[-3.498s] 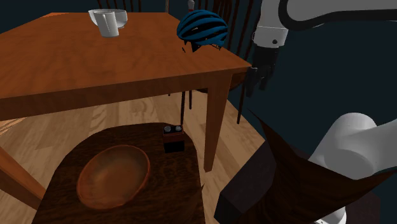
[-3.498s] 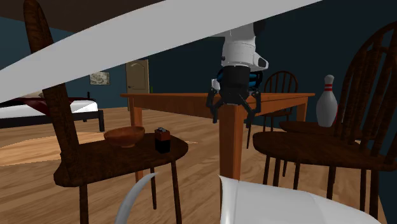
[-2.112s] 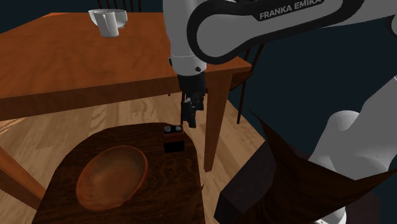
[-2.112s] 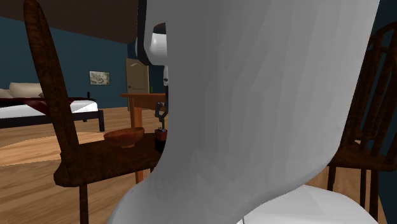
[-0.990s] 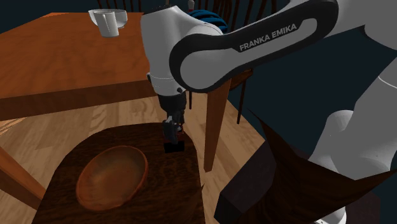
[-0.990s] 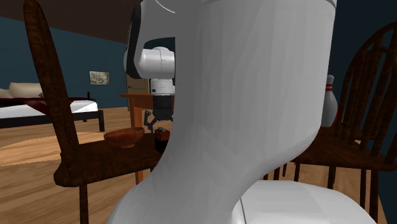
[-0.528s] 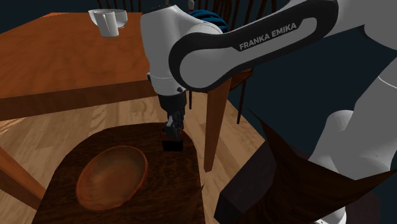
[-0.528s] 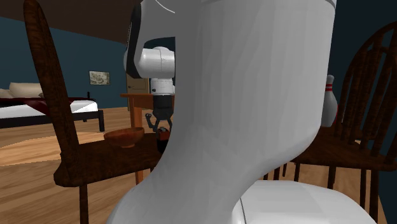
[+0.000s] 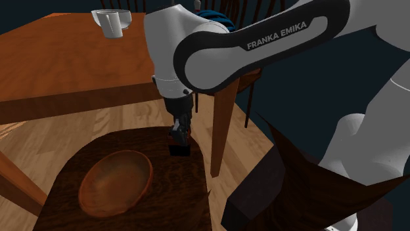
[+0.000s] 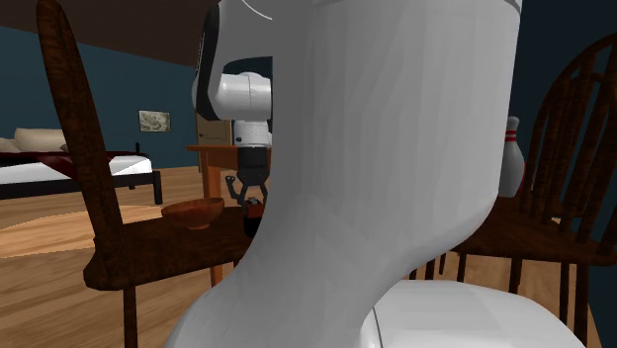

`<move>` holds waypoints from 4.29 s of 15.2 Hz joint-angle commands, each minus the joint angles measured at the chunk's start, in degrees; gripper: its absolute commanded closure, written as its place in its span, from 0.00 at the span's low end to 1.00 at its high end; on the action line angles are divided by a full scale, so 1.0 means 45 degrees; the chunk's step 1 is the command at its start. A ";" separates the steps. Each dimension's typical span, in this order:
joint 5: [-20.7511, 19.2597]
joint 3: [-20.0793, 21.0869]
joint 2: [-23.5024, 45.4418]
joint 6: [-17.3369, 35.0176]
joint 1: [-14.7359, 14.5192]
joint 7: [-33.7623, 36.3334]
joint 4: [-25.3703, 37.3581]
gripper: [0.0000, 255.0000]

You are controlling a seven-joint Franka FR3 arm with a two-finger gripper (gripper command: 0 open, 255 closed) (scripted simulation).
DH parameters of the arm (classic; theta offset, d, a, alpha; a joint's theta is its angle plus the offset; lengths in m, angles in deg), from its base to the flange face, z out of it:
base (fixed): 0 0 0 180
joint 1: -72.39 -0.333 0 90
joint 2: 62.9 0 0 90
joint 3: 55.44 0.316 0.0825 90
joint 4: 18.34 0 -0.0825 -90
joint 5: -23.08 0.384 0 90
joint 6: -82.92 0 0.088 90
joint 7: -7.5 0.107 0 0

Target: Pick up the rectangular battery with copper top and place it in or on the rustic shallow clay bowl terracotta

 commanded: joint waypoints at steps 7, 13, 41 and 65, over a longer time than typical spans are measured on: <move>0.0086 -0.0034 -0.0196 -0.1355 0.0025 -0.0059 0.1049 1.00; 0.0104 -0.0050 -0.0265 -0.2373 0.0036 -0.0074 0.2002 1.00; -0.3182 0.1195 0.8377 -0.8819 -0.4846 0.4251 1.6604 1.00; -0.2290 0.1414 0.6216 -0.4440 -0.3226 0.4311 0.9995 1.00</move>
